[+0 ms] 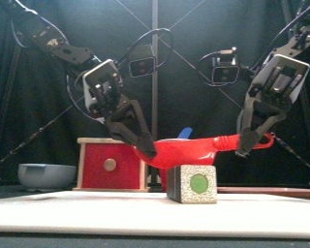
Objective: Place sushi on board then cut the sushi with the knife then place the pieces on the plate
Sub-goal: Cut the sushi into 4 pieces
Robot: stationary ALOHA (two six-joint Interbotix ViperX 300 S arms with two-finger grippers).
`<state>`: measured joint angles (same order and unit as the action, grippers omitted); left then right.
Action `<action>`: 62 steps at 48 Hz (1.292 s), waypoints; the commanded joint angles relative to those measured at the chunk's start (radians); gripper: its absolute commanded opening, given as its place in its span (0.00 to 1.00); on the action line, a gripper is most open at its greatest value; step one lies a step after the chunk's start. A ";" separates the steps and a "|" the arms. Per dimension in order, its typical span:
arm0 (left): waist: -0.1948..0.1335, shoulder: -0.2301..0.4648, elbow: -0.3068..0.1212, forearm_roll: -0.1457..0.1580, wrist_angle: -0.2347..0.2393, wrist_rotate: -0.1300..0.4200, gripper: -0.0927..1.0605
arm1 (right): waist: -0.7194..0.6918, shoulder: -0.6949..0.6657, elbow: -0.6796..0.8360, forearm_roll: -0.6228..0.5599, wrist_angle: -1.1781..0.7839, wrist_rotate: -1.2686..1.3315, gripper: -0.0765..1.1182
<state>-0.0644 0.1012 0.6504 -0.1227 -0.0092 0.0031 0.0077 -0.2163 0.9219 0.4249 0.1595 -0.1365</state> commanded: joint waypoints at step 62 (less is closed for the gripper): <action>-0.009 -0.031 -0.018 -0.035 0.026 -0.003 0.47 | 0.015 -0.026 0.002 0.038 0.014 0.005 0.32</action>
<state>-0.0767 0.0966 0.6473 -0.1565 0.0153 0.0000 0.0215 -0.2163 0.9265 0.4571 0.1718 -0.1365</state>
